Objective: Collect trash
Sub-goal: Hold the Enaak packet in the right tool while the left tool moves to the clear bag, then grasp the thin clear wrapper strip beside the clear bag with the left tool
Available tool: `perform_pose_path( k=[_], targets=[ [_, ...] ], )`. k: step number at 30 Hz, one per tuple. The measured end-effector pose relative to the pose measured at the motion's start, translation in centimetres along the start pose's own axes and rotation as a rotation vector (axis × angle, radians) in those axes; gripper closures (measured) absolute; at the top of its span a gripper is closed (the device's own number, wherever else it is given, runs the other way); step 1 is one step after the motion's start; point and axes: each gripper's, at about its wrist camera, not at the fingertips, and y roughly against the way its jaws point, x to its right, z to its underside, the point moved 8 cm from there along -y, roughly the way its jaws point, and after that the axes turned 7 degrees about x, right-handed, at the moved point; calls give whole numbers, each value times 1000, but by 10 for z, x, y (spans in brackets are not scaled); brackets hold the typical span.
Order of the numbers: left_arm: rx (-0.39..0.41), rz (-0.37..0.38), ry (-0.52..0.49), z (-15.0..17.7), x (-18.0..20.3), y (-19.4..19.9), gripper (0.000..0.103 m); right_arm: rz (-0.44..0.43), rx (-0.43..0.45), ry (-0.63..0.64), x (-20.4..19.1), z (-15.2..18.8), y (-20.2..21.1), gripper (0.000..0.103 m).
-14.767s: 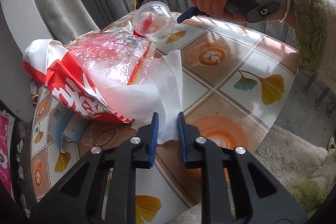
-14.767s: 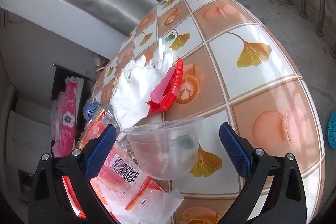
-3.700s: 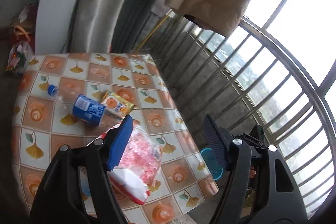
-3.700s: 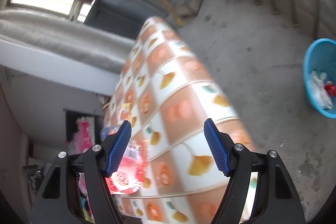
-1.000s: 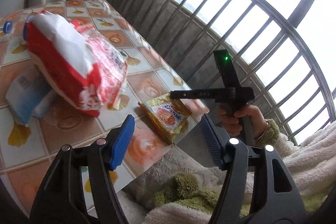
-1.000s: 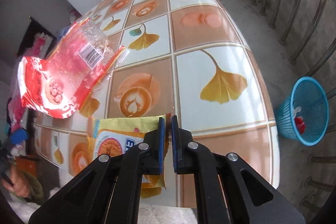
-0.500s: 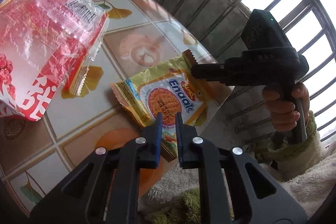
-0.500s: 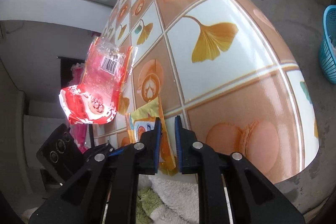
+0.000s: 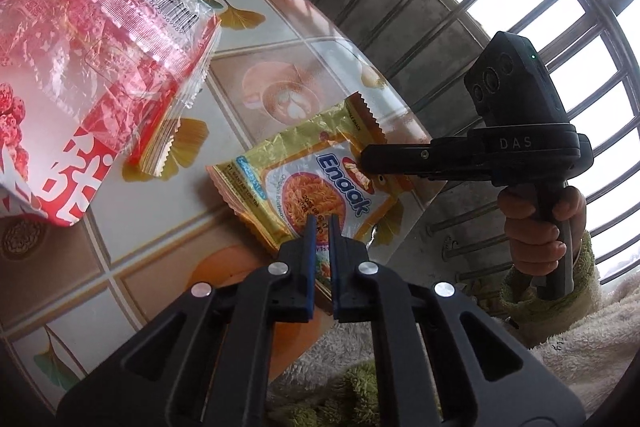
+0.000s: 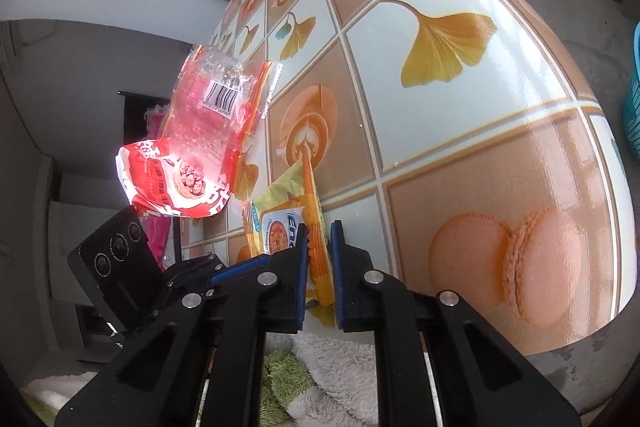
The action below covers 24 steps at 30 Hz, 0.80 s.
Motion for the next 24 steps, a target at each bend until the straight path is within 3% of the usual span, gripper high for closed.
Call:
perform_pose_path(
  k=[3, 8, 13, 15, 19, 21, 24],
  targets=[
    [9, -29, -24, -5, 2, -2, 97, 20, 16, 25, -2, 0, 2, 95],
    [88, -137, -157, -23, 14, 18, 92, 57, 77, 25, 8, -11, 18, 97],
    [146, -409, -374, -39, 16, 28, 73, 88, 147, -2, 27, -25, 42, 97],
    [132, -546, -472, -40, 12, 20, 58, 91, 161, -12, 32, -29, 47, 97],
    [83, -804, -661, -37, -4, 3, 47, 82, 162, -29, 38, -31, 48, 97],
    [46, -867, -702, -36, -14, -5, 45, 77, 159, -29, 40, -31, 49, 97],
    [66, -907, -684, -45, -22, -6, 39, 71, 153, -31, 39, -31, 46, 97]
  ],
)
